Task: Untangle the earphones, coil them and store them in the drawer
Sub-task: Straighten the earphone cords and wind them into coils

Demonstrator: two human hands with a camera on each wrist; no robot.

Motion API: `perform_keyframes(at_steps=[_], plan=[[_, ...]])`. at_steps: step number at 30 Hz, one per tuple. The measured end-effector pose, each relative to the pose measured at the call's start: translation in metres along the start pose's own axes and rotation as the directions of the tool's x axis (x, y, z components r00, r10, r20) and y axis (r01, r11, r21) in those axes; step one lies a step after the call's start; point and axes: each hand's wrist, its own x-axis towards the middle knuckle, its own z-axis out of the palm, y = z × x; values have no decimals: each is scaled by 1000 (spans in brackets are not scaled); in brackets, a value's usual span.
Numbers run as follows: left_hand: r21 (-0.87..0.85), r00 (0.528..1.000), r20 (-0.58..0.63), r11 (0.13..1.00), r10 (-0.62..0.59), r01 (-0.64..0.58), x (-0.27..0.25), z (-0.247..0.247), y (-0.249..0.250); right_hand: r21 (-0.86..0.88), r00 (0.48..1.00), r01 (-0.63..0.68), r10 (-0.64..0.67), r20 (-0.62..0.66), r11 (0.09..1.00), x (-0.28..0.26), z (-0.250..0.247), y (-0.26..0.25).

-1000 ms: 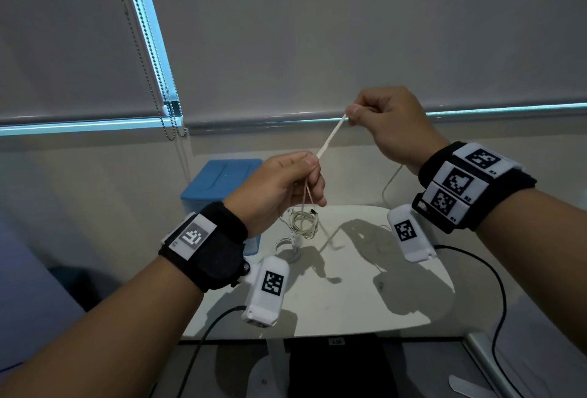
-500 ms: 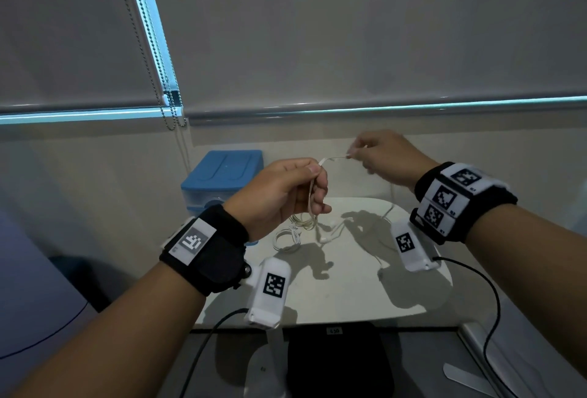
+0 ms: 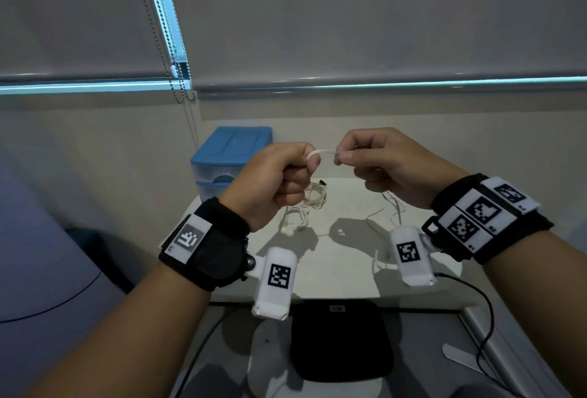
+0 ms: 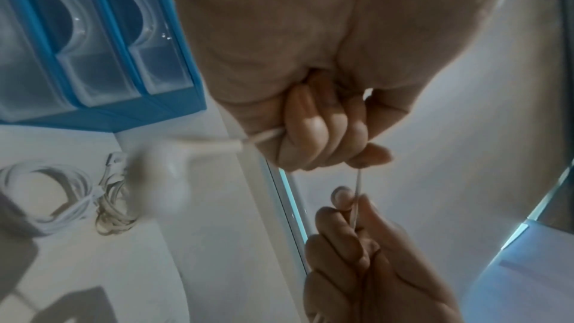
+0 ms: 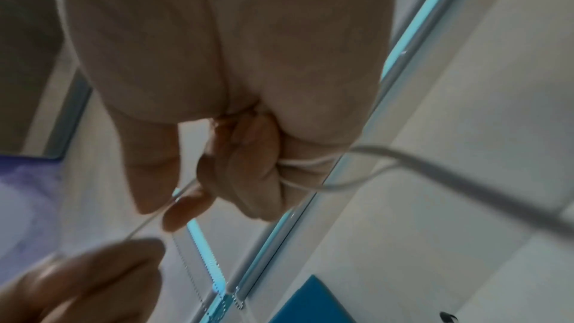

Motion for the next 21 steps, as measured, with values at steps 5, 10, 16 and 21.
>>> perform_keyframes(at_steps=[5, 10, 16, 21], plan=[[-92, 999, -44, 996, 16, -20, -1, -1, -2, -91, 999, -28, 26, -25, 995, -1, 1, 10], [-240, 992, -90, 965, 84, -103, 1, -5, -2, -174, 999, -42, 40, -18, 984, 0, 12, 20], [-291, 963, -224, 933, 151, -214, -2, -11, 0, -327, 996, -16, 46, 81, 945, -6, 25, 24], [-353, 955, -269, 911, 121, -215, 0, -11, -6, -487, 975, 86, 27, 220, 869, -11, 36, 4]])
